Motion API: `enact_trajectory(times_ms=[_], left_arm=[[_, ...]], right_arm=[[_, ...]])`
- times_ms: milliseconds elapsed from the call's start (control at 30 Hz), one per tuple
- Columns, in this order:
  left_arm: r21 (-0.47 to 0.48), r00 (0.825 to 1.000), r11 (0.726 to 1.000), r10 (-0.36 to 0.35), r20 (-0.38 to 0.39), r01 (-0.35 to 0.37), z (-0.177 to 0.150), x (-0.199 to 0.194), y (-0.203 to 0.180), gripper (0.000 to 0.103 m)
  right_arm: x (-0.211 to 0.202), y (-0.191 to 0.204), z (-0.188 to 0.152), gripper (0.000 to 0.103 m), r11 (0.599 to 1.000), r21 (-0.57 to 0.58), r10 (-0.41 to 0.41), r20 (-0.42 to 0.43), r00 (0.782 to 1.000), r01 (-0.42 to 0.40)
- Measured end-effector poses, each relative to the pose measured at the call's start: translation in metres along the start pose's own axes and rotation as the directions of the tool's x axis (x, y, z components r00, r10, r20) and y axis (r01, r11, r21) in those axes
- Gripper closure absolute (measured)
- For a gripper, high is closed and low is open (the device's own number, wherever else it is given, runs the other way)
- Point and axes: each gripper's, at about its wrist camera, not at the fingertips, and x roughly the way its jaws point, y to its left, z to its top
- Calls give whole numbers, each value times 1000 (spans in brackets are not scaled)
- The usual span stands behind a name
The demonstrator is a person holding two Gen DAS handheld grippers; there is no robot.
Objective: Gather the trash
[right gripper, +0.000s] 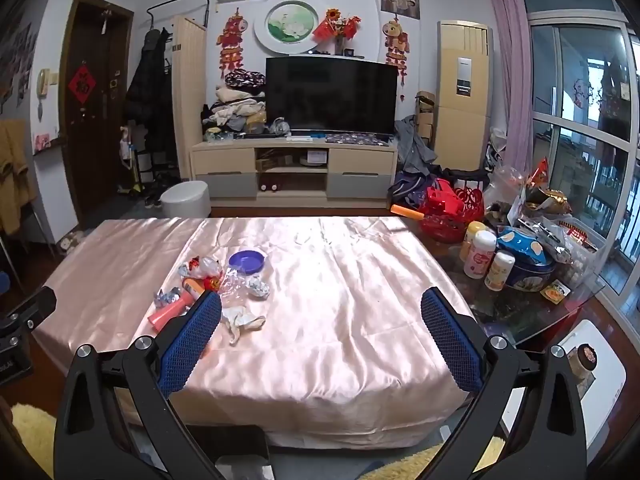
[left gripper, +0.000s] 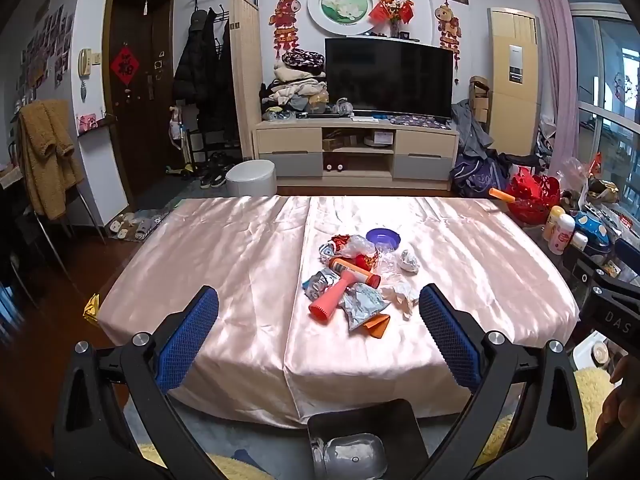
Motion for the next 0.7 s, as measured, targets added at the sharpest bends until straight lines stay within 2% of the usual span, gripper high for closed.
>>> enact_trajectory(times_ms=[400, 700], left_arm=[[4, 1000, 1000, 2, -3, -2, 0, -2, -3, 8], [6, 1000, 1000, -4, -7, 4, 2, 0, -4, 8]], right_arm=[[0, 5, 1, 3, 1000, 8, -21, 4, 1000, 21], [0, -1, 2, 3, 1000, 4, -3, 2, 1000, 3]])
